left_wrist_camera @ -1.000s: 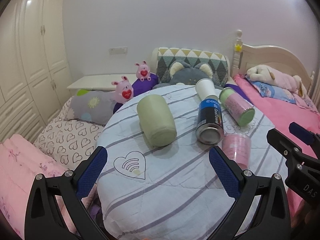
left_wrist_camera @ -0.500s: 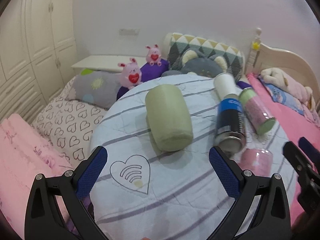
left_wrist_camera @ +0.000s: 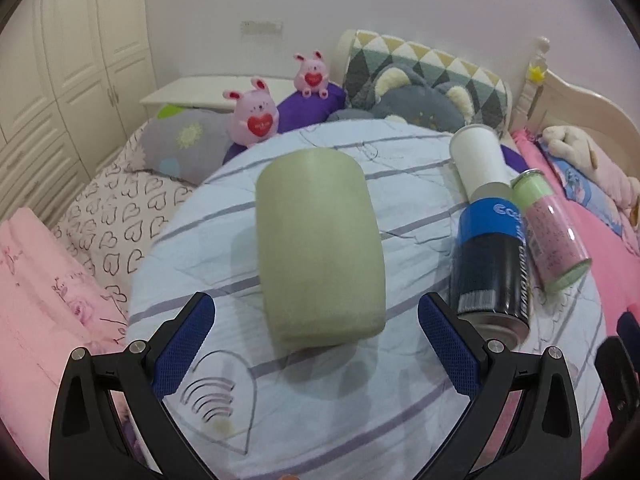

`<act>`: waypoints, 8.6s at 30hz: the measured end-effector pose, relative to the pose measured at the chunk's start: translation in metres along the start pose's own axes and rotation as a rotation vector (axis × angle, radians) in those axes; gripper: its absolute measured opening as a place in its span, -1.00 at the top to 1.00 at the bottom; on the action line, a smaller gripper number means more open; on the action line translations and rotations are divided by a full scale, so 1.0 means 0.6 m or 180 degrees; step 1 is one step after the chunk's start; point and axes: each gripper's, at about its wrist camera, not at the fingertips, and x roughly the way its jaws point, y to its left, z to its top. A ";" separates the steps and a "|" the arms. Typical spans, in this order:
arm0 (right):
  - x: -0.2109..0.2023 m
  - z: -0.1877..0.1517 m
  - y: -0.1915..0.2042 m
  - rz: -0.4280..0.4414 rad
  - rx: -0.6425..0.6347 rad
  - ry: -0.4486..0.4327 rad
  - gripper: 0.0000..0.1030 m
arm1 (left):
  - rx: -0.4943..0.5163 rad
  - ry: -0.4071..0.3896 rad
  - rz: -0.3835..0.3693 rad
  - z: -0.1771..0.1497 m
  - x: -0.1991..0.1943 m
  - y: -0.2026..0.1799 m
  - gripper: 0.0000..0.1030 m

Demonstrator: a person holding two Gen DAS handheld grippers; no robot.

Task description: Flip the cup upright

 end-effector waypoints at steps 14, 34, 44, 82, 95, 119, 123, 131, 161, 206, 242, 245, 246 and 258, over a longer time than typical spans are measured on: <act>0.036 0.002 -0.016 0.0081 0.0060 0.0108 -0.56 | -0.0079 0.0360 -0.0032 0.012 0.065 0.011 -0.60; -0.008 -0.019 0.007 -0.0040 -0.0008 0.0103 -0.56 | 0.0553 0.0282 -0.0245 -0.063 -0.027 0.011 -0.46; -0.049 -0.044 0.024 -0.0197 -0.0008 0.0127 -0.56 | 0.0831 0.0252 -0.0416 -0.125 -0.076 0.007 -0.46; -0.019 -0.031 0.173 0.0607 0.0107 0.0620 -0.56 | 0.0589 0.0009 -0.0722 -0.143 -0.170 0.143 -0.99; 0.085 -0.042 0.196 0.0478 0.0387 0.1458 -0.56 | 0.0680 0.0125 -0.0965 -0.141 -0.139 0.145 -0.99; 0.126 -0.031 0.201 0.0766 0.0249 0.1675 -0.57 | 0.0603 0.0166 -0.1109 -0.123 -0.122 0.152 -0.99; 0.107 -0.009 0.196 0.0704 0.0149 0.1389 -0.57 | 0.0509 0.0134 -0.1140 -0.109 -0.110 0.145 -0.99; 0.099 0.016 0.196 0.0447 -0.0103 0.1020 -0.57 | 0.0400 0.0054 -0.1074 -0.076 -0.077 0.120 -0.99; 0.085 0.004 0.201 0.0276 -0.0346 0.0509 -0.58 | 0.0447 0.0046 -0.0888 -0.074 -0.048 0.090 -0.99; -0.049 0.005 0.170 0.0364 -0.0376 -0.0089 -0.64 | 0.0632 -0.0273 -0.1023 -0.108 -0.154 0.059 -0.99; -0.191 -0.039 -0.027 -0.0048 0.0267 -0.0344 -0.64 | 0.0801 -0.0752 -0.0365 -0.153 -0.273 -0.051 -0.99; -0.191 -0.039 -0.032 -0.0039 0.0268 -0.0337 -0.64 | 0.0795 -0.0759 -0.0329 -0.151 -0.273 -0.056 -0.99; -0.191 -0.040 -0.034 -0.0033 0.0265 -0.0336 -0.64 | 0.0782 -0.0755 -0.0314 -0.150 -0.272 -0.058 -0.99; -0.178 -0.039 -0.041 0.0007 0.0278 -0.0271 -0.64 | 0.0767 -0.0711 -0.0238 -0.146 -0.260 -0.069 -0.99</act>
